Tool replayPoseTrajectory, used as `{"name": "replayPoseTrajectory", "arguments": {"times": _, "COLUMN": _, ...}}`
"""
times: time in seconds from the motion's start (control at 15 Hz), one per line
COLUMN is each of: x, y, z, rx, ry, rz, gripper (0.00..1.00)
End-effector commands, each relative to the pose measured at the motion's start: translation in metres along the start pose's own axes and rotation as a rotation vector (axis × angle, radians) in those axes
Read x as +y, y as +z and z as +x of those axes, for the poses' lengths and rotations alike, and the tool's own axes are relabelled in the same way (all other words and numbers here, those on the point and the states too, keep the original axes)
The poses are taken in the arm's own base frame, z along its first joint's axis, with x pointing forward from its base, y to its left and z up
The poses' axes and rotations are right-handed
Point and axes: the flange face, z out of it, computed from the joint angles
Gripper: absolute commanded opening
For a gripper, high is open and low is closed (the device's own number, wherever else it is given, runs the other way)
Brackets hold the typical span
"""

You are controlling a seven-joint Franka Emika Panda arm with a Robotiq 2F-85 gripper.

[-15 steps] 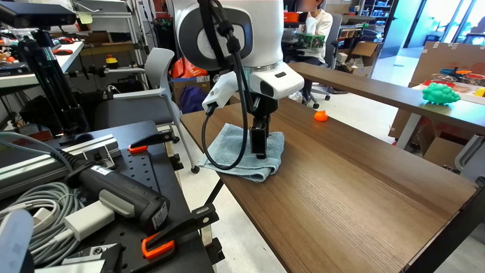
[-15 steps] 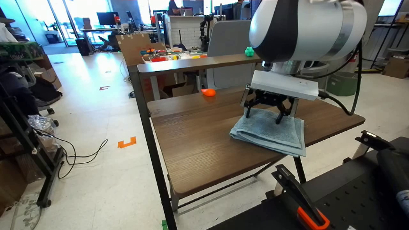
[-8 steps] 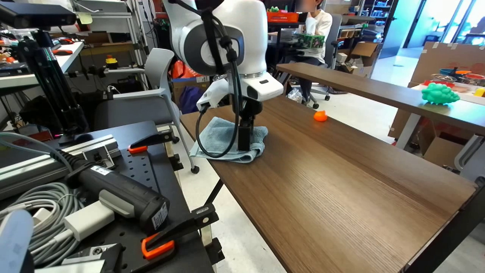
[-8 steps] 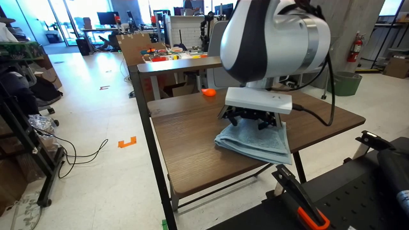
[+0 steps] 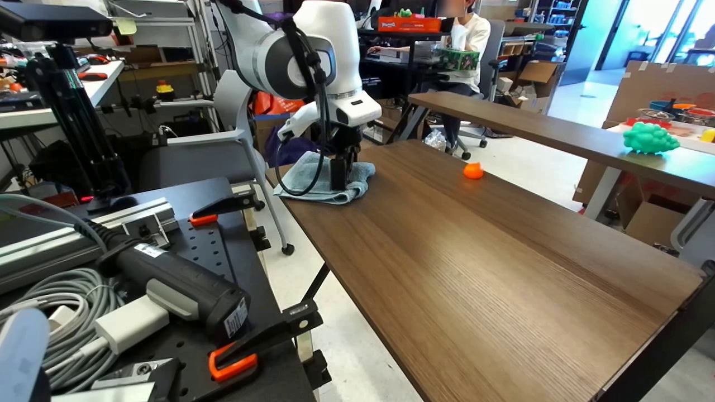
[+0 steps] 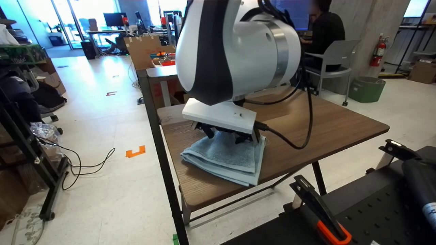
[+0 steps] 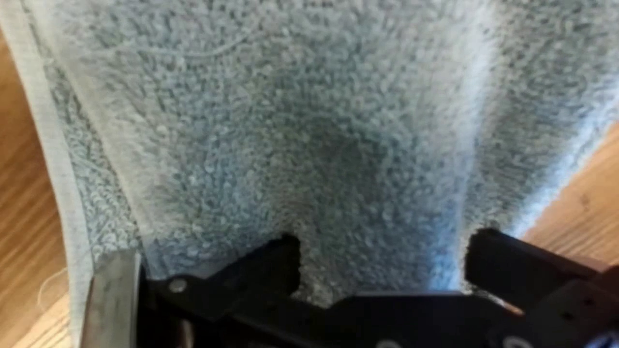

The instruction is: Wipe the table

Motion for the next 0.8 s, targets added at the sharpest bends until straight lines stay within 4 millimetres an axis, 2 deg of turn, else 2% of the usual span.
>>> {"name": "replayPoseTrajectory", "arguments": {"times": 0.0, "x": -0.014, "y": 0.027, "z": 0.046, "rx": 0.074, "ry": 0.133, "rz": 0.012, "gripper": 1.0}}
{"name": "replayPoseTrajectory", "arguments": {"times": 0.27, "x": -0.003, "y": 0.029, "z": 0.118, "rx": 0.113, "ry": 0.307, "rz": 0.019, "gripper": 1.0}}
{"name": "replayPoseTrajectory", "arguments": {"times": 0.4, "x": 0.004, "y": 0.029, "z": 0.142, "rx": 0.104, "ry": 0.36, "rz": 0.022, "gripper": 1.0}}
{"name": "replayPoseTrajectory", "arguments": {"times": 0.47, "x": 0.002, "y": 0.012, "z": 0.124, "rx": 0.115, "ry": 0.314, "rz": 0.037, "gripper": 1.0}}
{"name": "replayPoseTrajectory", "arguments": {"times": 0.6, "x": 0.008, "y": 0.011, "z": 0.137, "rx": 0.122, "ry": 0.326, "rz": 0.04, "gripper": 1.0}}
{"name": "replayPoseTrajectory", "arguments": {"times": 0.73, "x": 0.005, "y": 0.011, "z": 0.133, "rx": 0.12, "ry": 0.317, "rz": 0.041, "gripper": 1.0}}
